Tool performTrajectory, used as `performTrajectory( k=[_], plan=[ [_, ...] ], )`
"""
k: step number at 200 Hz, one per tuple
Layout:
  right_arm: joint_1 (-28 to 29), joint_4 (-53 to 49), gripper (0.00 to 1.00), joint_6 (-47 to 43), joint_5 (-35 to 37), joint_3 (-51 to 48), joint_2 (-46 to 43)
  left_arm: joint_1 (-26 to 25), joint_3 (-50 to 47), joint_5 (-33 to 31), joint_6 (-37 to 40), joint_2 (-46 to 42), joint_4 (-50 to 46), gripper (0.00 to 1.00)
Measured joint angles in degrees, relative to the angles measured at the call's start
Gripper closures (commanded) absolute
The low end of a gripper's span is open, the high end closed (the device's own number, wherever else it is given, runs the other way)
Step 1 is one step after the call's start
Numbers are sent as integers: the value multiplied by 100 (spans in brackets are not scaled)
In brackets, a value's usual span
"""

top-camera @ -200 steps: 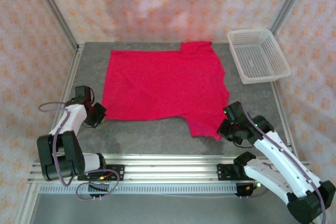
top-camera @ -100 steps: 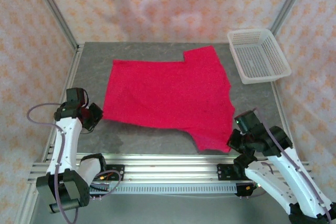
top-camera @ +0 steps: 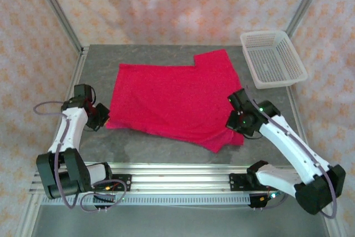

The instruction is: Fold the inside-out t-shirt

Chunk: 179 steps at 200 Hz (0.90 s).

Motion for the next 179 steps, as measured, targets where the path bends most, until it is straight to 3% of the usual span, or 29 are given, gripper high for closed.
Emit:
performTrajectory(
  k=[80,179],
  plan=[
    [-688,887,100,-643,275,1091,1259,-42,774,-286,107,1259,264,100],
    [-1399,1263,100,-1012,208,1340,2063,-227,1674,-337,87,2312,428,100]
  ],
)
